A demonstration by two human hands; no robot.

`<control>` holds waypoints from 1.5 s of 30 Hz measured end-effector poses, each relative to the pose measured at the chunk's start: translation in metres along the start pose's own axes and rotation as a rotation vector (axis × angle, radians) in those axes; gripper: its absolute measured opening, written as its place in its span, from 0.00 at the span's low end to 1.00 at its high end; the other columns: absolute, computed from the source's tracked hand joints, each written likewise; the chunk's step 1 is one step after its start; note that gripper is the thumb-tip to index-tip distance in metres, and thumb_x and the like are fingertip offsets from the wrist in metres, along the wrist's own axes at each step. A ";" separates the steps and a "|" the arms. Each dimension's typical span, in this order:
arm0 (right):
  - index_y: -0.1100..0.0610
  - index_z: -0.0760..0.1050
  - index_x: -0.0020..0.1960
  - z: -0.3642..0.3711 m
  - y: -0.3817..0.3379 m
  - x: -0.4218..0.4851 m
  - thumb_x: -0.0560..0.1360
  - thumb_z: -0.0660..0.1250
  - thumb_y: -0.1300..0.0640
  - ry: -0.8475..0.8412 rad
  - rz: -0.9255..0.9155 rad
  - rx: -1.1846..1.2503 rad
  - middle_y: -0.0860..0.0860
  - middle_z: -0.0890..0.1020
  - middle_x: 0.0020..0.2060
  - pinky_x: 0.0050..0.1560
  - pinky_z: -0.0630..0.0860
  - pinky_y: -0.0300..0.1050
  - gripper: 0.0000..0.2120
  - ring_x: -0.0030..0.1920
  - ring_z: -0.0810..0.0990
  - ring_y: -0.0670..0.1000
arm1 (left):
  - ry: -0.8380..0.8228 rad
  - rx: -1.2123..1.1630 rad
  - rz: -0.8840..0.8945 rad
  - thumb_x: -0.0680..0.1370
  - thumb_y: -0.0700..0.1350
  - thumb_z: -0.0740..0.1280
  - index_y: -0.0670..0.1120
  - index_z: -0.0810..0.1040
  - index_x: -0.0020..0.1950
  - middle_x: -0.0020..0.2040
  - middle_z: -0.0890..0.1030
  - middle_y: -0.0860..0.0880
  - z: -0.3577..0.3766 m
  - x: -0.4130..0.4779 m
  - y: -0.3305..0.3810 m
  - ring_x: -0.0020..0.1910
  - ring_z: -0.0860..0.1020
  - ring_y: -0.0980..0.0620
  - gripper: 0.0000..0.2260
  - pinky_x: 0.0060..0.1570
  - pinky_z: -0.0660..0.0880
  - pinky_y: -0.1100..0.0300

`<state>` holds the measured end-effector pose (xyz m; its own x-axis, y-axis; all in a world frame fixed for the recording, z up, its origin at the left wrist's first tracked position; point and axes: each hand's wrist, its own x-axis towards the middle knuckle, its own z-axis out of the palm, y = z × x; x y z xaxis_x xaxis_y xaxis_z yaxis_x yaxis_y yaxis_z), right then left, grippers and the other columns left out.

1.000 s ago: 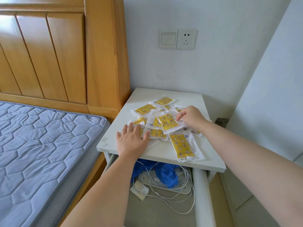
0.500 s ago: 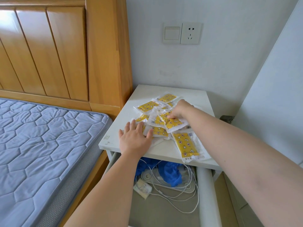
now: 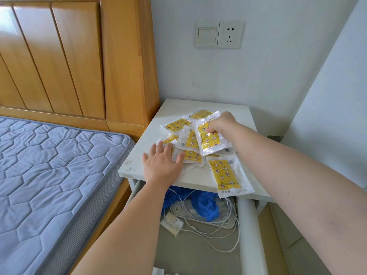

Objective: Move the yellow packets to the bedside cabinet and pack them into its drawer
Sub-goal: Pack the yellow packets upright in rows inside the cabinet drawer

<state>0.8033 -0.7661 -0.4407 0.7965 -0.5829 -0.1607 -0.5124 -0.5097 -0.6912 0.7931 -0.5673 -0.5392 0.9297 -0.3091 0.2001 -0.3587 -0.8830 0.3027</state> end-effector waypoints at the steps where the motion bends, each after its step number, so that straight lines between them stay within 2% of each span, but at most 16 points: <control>1: 0.63 0.74 0.49 -0.002 0.002 0.001 0.68 0.77 0.60 0.032 0.012 0.147 0.56 0.81 0.53 0.59 0.76 0.52 0.16 0.55 0.80 0.57 | -0.003 0.000 -0.003 0.79 0.64 0.46 0.55 0.61 0.74 0.77 0.59 0.51 0.000 0.000 0.000 0.76 0.54 0.48 0.27 0.74 0.51 0.43; 5: 0.63 0.75 0.54 -0.011 0.021 0.009 0.63 0.79 0.64 -0.002 0.124 0.678 0.59 0.82 0.49 0.54 0.78 0.59 0.23 0.50 0.82 0.60 | -0.010 0.006 -0.009 0.79 0.64 0.46 0.55 0.61 0.75 0.78 0.58 0.50 -0.001 0.000 0.000 0.77 0.53 0.48 0.27 0.74 0.51 0.43; 8: 0.61 0.76 0.54 -0.018 0.034 -0.003 0.67 0.75 0.65 -0.086 0.209 0.942 0.58 0.83 0.50 0.54 0.78 0.59 0.17 0.47 0.83 0.58 | -0.023 -0.001 -0.017 0.79 0.64 0.46 0.55 0.59 0.76 0.79 0.55 0.50 -0.003 -0.001 0.001 0.78 0.50 0.48 0.28 0.75 0.49 0.43; 11: 0.61 0.75 0.47 -0.024 0.050 -0.022 0.75 0.67 0.65 -0.184 0.215 1.094 0.56 0.84 0.36 0.49 0.78 0.60 0.03 0.34 0.84 0.55 | -0.052 -0.019 -0.018 0.79 0.65 0.46 0.55 0.56 0.77 0.79 0.51 0.50 -0.005 -0.002 0.001 0.78 0.47 0.49 0.28 0.75 0.47 0.44; 13: 0.60 0.74 0.47 -0.028 0.062 -0.035 0.76 0.65 0.65 -0.208 0.222 1.176 0.56 0.84 0.31 0.52 0.76 0.61 0.02 0.33 0.84 0.55 | -0.075 -0.035 -0.013 0.79 0.65 0.46 0.55 0.54 0.78 0.79 0.48 0.50 -0.008 -0.002 0.001 0.78 0.44 0.49 0.29 0.75 0.44 0.42; 15: 0.61 0.74 0.48 -0.033 0.075 -0.045 0.77 0.64 0.66 -0.197 0.213 1.233 0.56 0.84 0.31 0.54 0.76 0.61 0.02 0.39 0.83 0.56 | -0.080 -0.068 -0.010 0.79 0.64 0.48 0.54 0.53 0.78 0.80 0.45 0.50 -0.012 -0.004 0.002 0.78 0.40 0.49 0.29 0.74 0.41 0.41; 17: 0.60 0.74 0.49 -0.037 0.090 -0.056 0.77 0.63 0.66 -0.181 0.223 1.251 0.56 0.84 0.31 0.46 0.78 0.61 0.03 0.41 0.83 0.57 | -0.026 -0.048 0.031 0.80 0.61 0.52 0.54 0.56 0.77 0.79 0.46 0.49 -0.018 -0.008 0.004 0.77 0.39 0.49 0.27 0.72 0.39 0.41; 20: 0.60 0.74 0.51 -0.037 0.114 -0.070 0.77 0.63 0.66 -0.137 0.261 1.278 0.56 0.85 0.33 0.32 0.80 0.54 0.04 0.34 0.84 0.55 | 0.160 -0.018 0.217 0.79 0.53 0.60 0.49 0.72 0.67 0.72 0.66 0.46 -0.031 -0.022 0.020 0.73 0.59 0.46 0.19 0.71 0.56 0.49; 22: 0.60 0.74 0.56 -0.035 0.128 -0.077 0.76 0.65 0.66 -0.116 0.283 1.324 0.57 0.85 0.43 0.38 0.80 0.57 0.09 0.40 0.84 0.57 | 0.109 -0.076 0.250 0.79 0.50 0.60 0.46 0.78 0.54 0.55 0.77 0.48 -0.041 -0.035 0.041 0.57 0.73 0.48 0.12 0.53 0.71 0.55; 24: 0.60 0.74 0.60 -0.032 0.136 -0.083 0.75 0.67 0.65 -0.109 0.287 1.357 0.58 0.83 0.52 0.48 0.78 0.60 0.15 0.49 0.83 0.58 | -0.046 -0.034 0.205 0.79 0.51 0.59 0.45 0.78 0.49 0.46 0.78 0.49 -0.045 -0.047 0.065 0.46 0.76 0.49 0.12 0.40 0.71 0.58; 29: 0.61 0.74 0.63 -0.026 0.145 -0.100 0.74 0.68 0.64 -0.101 0.237 1.438 0.59 0.81 0.57 0.49 0.78 0.59 0.17 0.53 0.82 0.59 | -0.200 -0.087 0.046 0.77 0.57 0.62 0.47 0.73 0.56 0.47 0.77 0.51 -0.034 -0.060 0.102 0.45 0.76 0.49 0.15 0.37 0.72 0.58; 33: 0.61 0.73 0.65 -0.026 0.150 -0.107 0.75 0.66 0.63 -0.102 0.212 1.492 0.59 0.80 0.59 0.44 0.78 0.56 0.18 0.52 0.82 0.57 | -0.256 -0.156 -0.093 0.73 0.59 0.69 0.47 0.68 0.66 0.55 0.78 0.49 -0.029 -0.058 0.121 0.51 0.78 0.48 0.27 0.38 0.72 0.57; 35: 0.61 0.72 0.65 -0.026 0.150 -0.109 0.76 0.65 0.63 -0.119 0.197 1.506 0.59 0.80 0.59 0.43 0.78 0.55 0.17 0.51 0.82 0.57 | -0.266 -0.200 -0.142 0.71 0.58 0.73 0.47 0.63 0.70 0.58 0.78 0.48 -0.026 -0.056 0.127 0.54 0.78 0.47 0.34 0.39 0.73 0.56; 40: 0.60 0.73 0.65 -0.028 0.152 -0.110 0.77 0.65 0.61 -0.135 0.191 1.485 0.57 0.81 0.57 0.42 0.79 0.52 0.17 0.49 0.83 0.55 | -0.330 -0.361 -0.253 0.71 0.50 0.76 0.44 0.61 0.72 0.59 0.77 0.46 -0.028 -0.054 0.134 0.55 0.78 0.46 0.36 0.40 0.74 0.56; 42: 0.60 0.73 0.65 -0.028 0.152 -0.110 0.77 0.65 0.61 -0.146 0.187 1.480 0.57 0.81 0.57 0.42 0.80 0.51 0.17 0.49 0.84 0.55 | -0.379 -0.410 -0.267 0.72 0.47 0.75 0.43 0.66 0.67 0.54 0.78 0.46 -0.031 -0.050 0.133 0.48 0.78 0.48 0.29 0.37 0.72 0.59; 45: 0.61 0.73 0.65 -0.028 0.152 -0.106 0.76 0.66 0.61 -0.156 0.173 1.476 0.57 0.80 0.59 0.48 0.80 0.53 0.17 0.54 0.82 0.56 | -0.381 -0.467 -0.220 0.73 0.43 0.72 0.42 0.73 0.44 0.35 0.73 0.49 -0.033 -0.040 0.124 0.30 0.71 0.54 0.09 0.27 0.66 0.63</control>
<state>0.6320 -0.7993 -0.5091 0.8357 -0.4471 -0.3188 0.1002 0.6950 -0.7120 0.7087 -0.6530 -0.4786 0.9192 -0.3181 -0.2322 -0.0749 -0.7200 0.6899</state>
